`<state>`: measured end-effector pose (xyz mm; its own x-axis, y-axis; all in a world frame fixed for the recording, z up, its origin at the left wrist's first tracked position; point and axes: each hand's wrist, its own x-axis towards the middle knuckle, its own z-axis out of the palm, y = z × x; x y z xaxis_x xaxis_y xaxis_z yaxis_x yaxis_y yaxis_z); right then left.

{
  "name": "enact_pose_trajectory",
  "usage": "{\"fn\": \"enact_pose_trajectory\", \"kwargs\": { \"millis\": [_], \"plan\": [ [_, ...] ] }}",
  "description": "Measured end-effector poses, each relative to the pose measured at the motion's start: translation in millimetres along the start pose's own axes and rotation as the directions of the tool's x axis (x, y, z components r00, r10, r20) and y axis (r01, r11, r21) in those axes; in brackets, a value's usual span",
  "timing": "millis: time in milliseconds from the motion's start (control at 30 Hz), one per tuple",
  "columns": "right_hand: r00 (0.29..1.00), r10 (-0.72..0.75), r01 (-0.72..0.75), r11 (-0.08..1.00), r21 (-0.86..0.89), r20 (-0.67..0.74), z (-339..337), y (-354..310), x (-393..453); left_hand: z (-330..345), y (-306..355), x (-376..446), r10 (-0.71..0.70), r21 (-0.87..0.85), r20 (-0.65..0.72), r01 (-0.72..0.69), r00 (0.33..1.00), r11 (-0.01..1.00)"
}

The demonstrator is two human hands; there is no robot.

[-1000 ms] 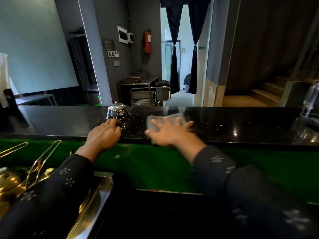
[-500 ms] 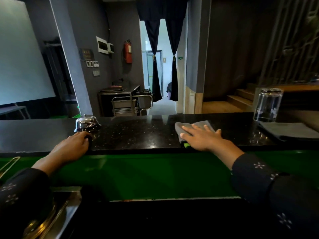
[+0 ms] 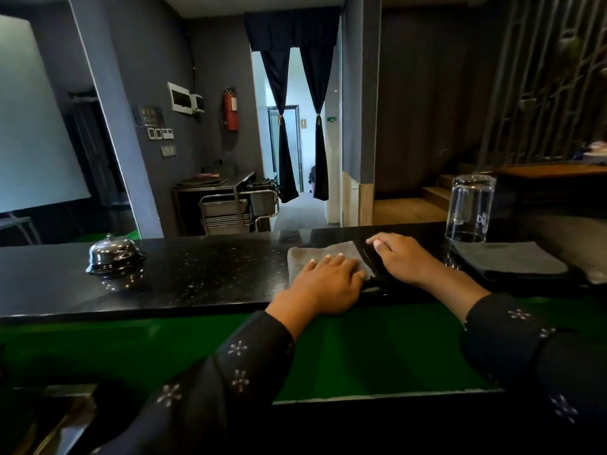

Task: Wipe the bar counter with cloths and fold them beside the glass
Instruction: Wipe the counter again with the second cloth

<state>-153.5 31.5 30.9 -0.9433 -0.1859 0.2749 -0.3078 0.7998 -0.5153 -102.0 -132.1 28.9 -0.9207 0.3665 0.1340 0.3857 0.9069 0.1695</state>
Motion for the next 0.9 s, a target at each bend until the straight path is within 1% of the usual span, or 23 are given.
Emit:
{"fn": "enact_pose_trajectory", "kwargs": {
  "millis": [67, 100, 167, 233, 300, 333, 367, 400, 433, 500, 567, 600, 667, 733, 767, 833, 900],
  "plan": [
    [0.994, 0.078, -0.063, 0.98, -0.189, 0.072, -5.2, 21.2, 3.9, 10.8, -0.1, 6.6, 0.029, 0.027, 0.038, -0.03, 0.999, 0.999],
    [0.989, 0.117, -0.097, 0.973, -0.209, 0.086, -5.9, 28.2, 5.6, 13.0, -1.8, 10.5, 0.054, 0.038, 0.053, -0.056, 0.997, 0.998],
    [0.983, 0.159, -0.141, 0.974, -0.179, 0.091, -4.6, 35.6, 9.8, 10.6, -5.0, 19.9, 0.113, 0.04, 0.112, -0.118, 0.987, 0.992],
    [0.984, 0.147, -0.124, 0.972, -0.199, 0.102, -3.0, 35.9, 13.0, 4.8, -11.7, 36.3, 0.185, 0.017, 0.168, -0.19, 0.968, 0.982],
    [0.985, 0.128, -0.099, 0.969, -0.225, 0.118, -2.9, 36.7, 14.8, 1.4, -28.1, 59.5, 0.212, 0.011, 0.183, -0.218, 0.96, 0.976],
    [0.985, 0.125, -0.096, 0.969, -0.227, 0.12, -2.9, 38.1, 14.5, 0.4, -40.1, 71.4, 0.186, 0.038, 0.171, -0.195, 0.968, 0.98],
    [0.985, 0.129, -0.101, 0.971, -0.219, 0.117, -2.4, 40.0, 14.3, 1.0, -57.0, 83.6, 0.115, 0.092, 0.157, -0.13, 0.981, 0.987],
    [0.985, 0.133, -0.107, 0.972, -0.211, 0.114, -1.8, 41.6, 14.1, 1.4, -73.2, 93.6, 0.002, 0.152, 0.143, -0.024, 0.99, 0.988],
    [0.985, 0.136, -0.11, 0.971, -0.212, 0.11, -1.4, 42.5, 13.9, 1.9, -87.0, 101.7, -0.128, 0.175, 0.129, 0.105, 0.983, 0.979],
    [0.985, 0.145, -0.122, 0.968, -0.218, 0.093, 0.4, 42.7, 14.2, -0.3, -103.8, 112.2, -0.33, 0.135, 0.117, 0.314, 0.937, 0.94],
    [0.987, 0.15, -0.133, 0.967, -0.217, 0.063, 2.7, 43.3, 15.6, 0.6, -99.8, 117.4, -0.409, 0.086, 0.128, 0.401, 0.904, 0.912],
    [0.986, 0.158, -0.146, 0.969, -0.201, 0.048, 3.5, 43.3, 15.8, 1.6, -95.5, 122.2, -0.408, 0.078, 0.139, 0.4, 0.903, 0.913],
    [0.986, 0.167, -0.161, 0.974, -0.156, 0.024, 6.0, 42.6, 15.7, 8.0, -73.3, 132.6, -0.314, 0.116, 0.163, 0.298, 0.935, 0.947],
    [0.982, 0.181, -0.184, 0.98, -0.074, -0.044, 4.8, 42.4, 16.5, 17.3, -31.4, 139.5, -0.202, 0.145, 0.181, 0.177, 0.962, 0.973],
    [0.973, 0.203, -0.204, 0.979, 0.006, -0.11, 1.7, 42.9, 17.0, 22.4, -8.5, 141.3, -0.138, 0.143, 0.183, 0.113, 0.973, 0.983],
    [0.922, 0.301, -0.243, 0.94, 0.238, -0.245, -6.9, 44.4, 18.3, 28.1, 34.3, 137.9, 0.01, 0.136, 0.198, -0.038, 0.98, 0.99],
    [0.868, 0.395, -0.245, 0.868, 0.432, -0.302, -14.0, 47.5, 18.5, 32.1, 47.0, 131.6, 0.129, 0.136, 0.2, -0.158, 0.971, 0.978]
  ]
}}
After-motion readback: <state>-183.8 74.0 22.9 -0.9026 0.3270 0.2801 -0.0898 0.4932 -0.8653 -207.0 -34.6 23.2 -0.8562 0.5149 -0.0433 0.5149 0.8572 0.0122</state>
